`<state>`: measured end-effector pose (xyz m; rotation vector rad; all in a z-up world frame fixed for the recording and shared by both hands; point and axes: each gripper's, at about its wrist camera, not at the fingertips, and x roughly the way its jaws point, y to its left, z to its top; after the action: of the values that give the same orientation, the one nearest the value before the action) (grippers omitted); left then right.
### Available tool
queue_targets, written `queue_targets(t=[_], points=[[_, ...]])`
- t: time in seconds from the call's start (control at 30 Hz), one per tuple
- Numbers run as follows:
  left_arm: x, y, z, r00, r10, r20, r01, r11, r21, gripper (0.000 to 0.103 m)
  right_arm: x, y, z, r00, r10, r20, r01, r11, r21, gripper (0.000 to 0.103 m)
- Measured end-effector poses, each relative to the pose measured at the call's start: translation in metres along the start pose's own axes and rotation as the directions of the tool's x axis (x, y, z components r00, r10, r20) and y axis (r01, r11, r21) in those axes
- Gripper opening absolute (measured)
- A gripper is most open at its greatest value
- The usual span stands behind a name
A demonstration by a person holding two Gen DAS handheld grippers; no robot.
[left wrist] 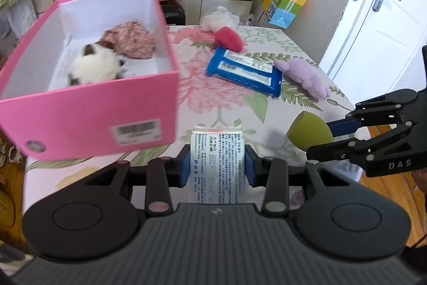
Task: Organize soft objects
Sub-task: 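Carry the wipes pack in the left tool while the right tool carries the sponge to the pink box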
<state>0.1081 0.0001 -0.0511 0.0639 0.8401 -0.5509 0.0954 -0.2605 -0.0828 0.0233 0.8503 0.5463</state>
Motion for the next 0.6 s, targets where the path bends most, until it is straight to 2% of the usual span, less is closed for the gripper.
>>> queue_targets(t=[0.27,0.4,0.6], points=[[-0.057,0.036,0.0,0.999,-0.036,-0.04,0.034,0.999,-0.029,0.039,-0.007,0.046,0.033,0.992,0.122,0.006,-0.122,0.991,-0.056,0.038],[-0.078,0.05,0.007,1.0,-0.001,0.002,0.001,1.0,-0.012,0.039,-0.004,0.067,0.057,0.985,0.17,0.011,-0.168,0.981,-0.095,0.038],[-0.087,0.075,0.035,0.997,0.021,0.081,-0.019,0.999,-0.026,0.039,0.014,0.092,0.097,0.983,0.176,0.056,-0.166,0.973,-0.159,0.038]])
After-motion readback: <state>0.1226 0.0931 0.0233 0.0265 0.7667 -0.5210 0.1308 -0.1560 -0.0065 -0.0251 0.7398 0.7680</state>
